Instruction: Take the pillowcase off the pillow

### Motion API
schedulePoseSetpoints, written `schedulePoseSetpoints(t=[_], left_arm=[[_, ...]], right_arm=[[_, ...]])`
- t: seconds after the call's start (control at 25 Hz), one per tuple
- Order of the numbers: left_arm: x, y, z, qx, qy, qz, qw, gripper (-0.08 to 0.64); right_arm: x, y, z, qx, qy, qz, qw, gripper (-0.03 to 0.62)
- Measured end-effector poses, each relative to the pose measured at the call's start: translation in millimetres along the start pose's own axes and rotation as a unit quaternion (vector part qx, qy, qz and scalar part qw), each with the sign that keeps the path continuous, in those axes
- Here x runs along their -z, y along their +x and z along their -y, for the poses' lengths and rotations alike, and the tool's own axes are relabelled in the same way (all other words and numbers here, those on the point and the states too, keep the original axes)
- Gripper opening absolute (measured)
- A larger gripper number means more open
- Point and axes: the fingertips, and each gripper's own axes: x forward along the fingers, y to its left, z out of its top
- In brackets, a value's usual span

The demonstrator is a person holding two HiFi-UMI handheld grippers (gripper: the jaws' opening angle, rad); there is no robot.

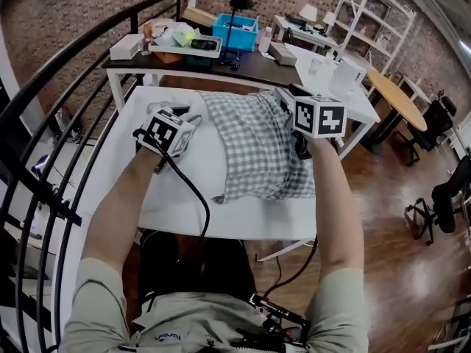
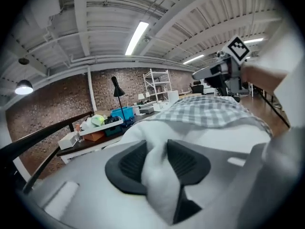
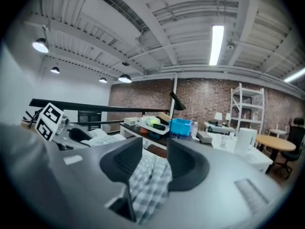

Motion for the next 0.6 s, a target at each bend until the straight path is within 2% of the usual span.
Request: schedulePoseSetpoints(t=[0.08,0.12,0.2,0.28,0.36,0.4,0.48,0.52,0.6], left_arm=[[-1,-7,12,-0.004,0.014,0.006,0.9999,0.067],[0,-11,19,-0.008,0.025,0.011,0.9996,0.046],[2,-19,31,-0.017,0.045,0.027,0.9985,0.031],[2,-27,37,-0.024,0.054,0.045,0.9972,0.025],[2,-35,40,-0.03,0.058,0.06,0.996,0.023],[2,-39,41,-0.032,0.061,0.066,0.9954,0.021],[1,-46,43,-0.035,0.067,0.078,0.9941,0.021],[1,-51,43,-0.037,0.068,0.084,0.9935,0.021],[-2,-63,41,-0.04,0.061,0.099,0.9925,0.02]], right_arm=[[-4,28,-7,-0.006,-0.006,-0.017,1.0,0.166],[-2,41,-13,-0.008,-0.015,-0.031,0.999,0.174],[11,65,-23,-0.006,-0.053,-0.075,0.996,0.207],[33,83,-30,0.0,-0.099,-0.13,0.987,0.243],[58,94,-33,0.004,-0.126,-0.177,0.976,0.247],[66,95,-33,0.006,-0.134,-0.19,0.973,0.218],[72,91,-28,0.022,-0.154,-0.201,0.967,0.035],[70,85,-23,0.039,-0.166,-0.204,0.964,0.009],[55,74,-16,0.066,-0.194,-0.19,0.96,0.006]])
